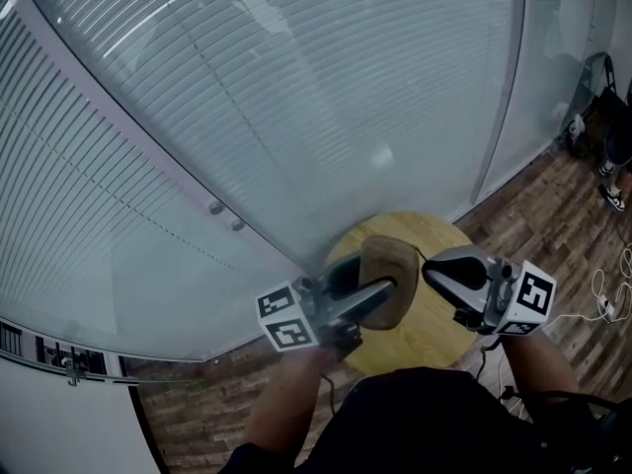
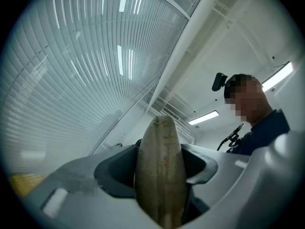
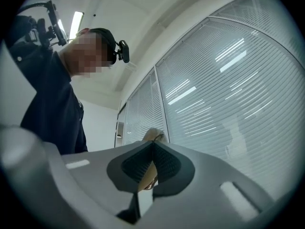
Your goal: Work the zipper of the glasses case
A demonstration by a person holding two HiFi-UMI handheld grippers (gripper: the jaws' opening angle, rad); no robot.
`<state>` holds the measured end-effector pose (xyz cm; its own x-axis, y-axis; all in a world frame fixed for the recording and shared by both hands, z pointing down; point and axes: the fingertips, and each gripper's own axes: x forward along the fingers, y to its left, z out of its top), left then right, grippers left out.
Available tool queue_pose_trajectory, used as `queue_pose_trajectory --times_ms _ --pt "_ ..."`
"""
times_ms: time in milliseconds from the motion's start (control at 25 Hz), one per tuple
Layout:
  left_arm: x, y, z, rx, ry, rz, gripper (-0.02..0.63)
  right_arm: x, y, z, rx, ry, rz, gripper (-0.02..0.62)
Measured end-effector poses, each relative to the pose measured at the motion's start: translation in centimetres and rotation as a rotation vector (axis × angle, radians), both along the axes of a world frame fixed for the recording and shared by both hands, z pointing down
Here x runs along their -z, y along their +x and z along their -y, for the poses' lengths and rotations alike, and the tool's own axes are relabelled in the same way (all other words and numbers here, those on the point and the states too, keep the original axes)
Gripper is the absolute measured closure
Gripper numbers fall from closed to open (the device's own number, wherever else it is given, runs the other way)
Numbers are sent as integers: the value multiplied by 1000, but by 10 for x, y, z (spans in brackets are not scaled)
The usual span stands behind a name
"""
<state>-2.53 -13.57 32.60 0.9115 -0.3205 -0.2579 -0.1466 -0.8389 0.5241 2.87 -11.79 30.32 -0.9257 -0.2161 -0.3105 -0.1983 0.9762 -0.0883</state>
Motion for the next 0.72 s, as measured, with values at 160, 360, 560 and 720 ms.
queue_pose_trajectory --times_ms 160,360,560,720 --pt "10 4 -1 -5 9 1 322 5 2 -2 1 26 -23 586" --pt "13 6 -2 -2 23 -2 324 6 5 -8 15 78 -44 586" --pt "15 8 -6 -2 16 -35 324 6 10 -15 23 109 -58 586" --pt "22 6 -3 3 21 -43 324 9 8 -17 31 123 -66 588"
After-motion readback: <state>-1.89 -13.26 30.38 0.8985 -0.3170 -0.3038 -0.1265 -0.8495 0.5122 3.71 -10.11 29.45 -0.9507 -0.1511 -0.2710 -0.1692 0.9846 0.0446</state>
